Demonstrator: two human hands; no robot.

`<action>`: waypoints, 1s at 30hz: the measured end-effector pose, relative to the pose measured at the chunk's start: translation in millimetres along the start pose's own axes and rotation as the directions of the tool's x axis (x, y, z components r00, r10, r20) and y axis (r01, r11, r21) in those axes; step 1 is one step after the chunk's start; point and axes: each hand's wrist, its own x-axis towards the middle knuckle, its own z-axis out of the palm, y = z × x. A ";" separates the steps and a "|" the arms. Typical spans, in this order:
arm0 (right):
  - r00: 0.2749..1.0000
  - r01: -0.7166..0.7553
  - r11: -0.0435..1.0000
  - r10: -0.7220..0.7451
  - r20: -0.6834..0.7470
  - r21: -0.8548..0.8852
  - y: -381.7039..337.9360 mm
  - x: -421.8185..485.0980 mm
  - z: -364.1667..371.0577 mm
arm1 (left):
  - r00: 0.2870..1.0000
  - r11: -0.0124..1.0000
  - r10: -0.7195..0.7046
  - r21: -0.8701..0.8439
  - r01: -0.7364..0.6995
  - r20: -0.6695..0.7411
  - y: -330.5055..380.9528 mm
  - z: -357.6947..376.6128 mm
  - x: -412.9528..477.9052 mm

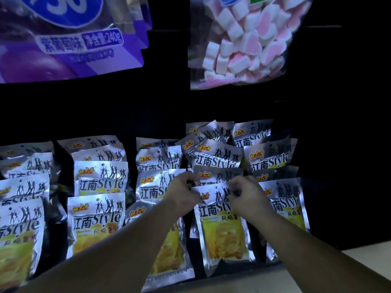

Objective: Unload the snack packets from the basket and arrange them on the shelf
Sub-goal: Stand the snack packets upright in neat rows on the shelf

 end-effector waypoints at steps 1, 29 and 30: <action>1.000 -0.017 1.000 0.017 0.000 -0.017 -1.8 1.6 0.6 | 1.000 1.000 0.001 0.001 -0.001 -0.024 4.1 -3.0 2.7; 0.979 -0.197 0.779 0.186 0.080 0.595 -49.3 30.1 -30.8 | 0.987 0.995 0.080 0.071 -0.071 -0.137 49.4 -9.6 63.9; 0.981 -0.188 0.778 0.175 0.080 0.600 -50.0 29.3 -30.4 | 0.984 0.992 0.086 0.102 -0.071 -0.154 48.5 -11.5 64.7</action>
